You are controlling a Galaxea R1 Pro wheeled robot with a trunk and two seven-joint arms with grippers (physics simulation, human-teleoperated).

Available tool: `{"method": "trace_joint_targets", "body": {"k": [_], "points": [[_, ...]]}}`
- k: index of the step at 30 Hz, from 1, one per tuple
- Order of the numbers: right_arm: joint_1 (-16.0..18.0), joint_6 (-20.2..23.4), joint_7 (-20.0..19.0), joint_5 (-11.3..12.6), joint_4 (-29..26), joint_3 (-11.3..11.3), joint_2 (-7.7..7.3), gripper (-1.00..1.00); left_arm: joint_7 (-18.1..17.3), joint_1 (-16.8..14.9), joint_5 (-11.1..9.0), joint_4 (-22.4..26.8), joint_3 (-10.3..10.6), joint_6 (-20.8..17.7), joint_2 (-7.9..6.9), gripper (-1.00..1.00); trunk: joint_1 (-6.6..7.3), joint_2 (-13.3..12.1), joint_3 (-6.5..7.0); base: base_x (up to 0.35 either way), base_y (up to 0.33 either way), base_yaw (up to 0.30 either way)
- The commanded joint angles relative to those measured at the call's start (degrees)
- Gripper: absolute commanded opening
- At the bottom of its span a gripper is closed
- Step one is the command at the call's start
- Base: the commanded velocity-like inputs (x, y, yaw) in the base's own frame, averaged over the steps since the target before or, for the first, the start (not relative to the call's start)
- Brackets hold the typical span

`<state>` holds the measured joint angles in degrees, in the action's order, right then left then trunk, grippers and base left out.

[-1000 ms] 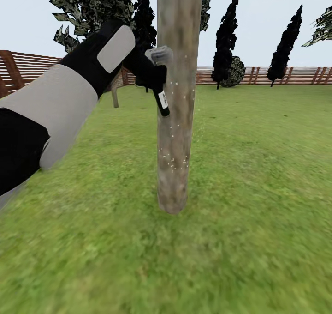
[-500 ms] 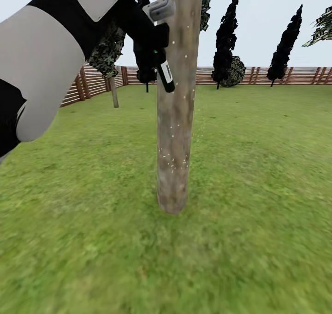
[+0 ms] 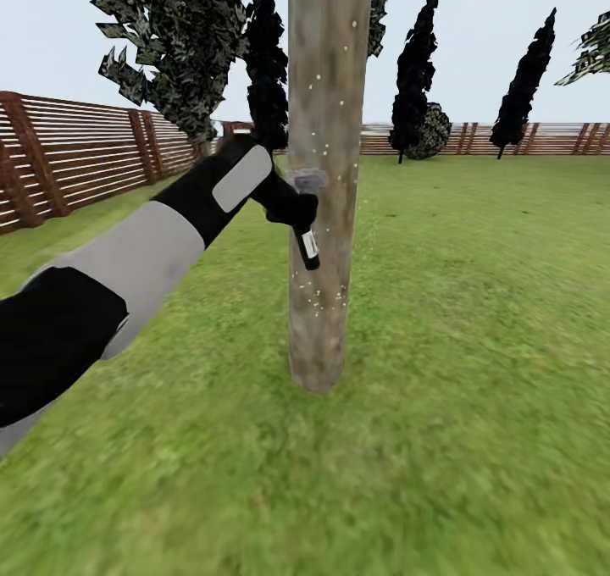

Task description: In the garden, pick up the pesticide atomizer on the floor and spray pesticide onto both trees until each tree trunk is fully covered.

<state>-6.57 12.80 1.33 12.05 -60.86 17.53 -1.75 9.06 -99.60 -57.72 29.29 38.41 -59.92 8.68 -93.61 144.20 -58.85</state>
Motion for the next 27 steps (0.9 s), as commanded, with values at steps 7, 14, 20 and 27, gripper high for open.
{"method": "trace_joint_targets", "body": {"k": [7,14,20,27], "points": [[-0.02,0.29,0.15,0.51,-0.07,0.06,-0.01,-1.0,5.47,14.18,-0.37,10.06,0.57,-0.08,-1.51,-1.0,0.03,0.03,-0.03,0.0,0.0,0.0],[-0.02,0.21,0.08,0.51,0.16,0.15,-0.03,-1.0,6.02,28.77,-0.38,19.49,0.53,-0.08,-8.32,-1.0,0.03,0.03,-0.03,0.0,0.0,0.0],[-0.1,-0.23,-0.04,0.65,0.27,0.33,-0.16,-1.0,6.03,40.9,-0.38,33.01,0.3,-0.08,-15.26,-1.0,0.03,0.03,-0.03,0.0,0.0,0.0],[-0.18,-0.34,0.02,0.7,0.31,0.34,0.03,-1.0,15.89,45.33,-0.48,38.13,0.03,-0.08,-16.28,-1.0,0.03,0.03,-0.03,0.0,0.0,0.0]]}}
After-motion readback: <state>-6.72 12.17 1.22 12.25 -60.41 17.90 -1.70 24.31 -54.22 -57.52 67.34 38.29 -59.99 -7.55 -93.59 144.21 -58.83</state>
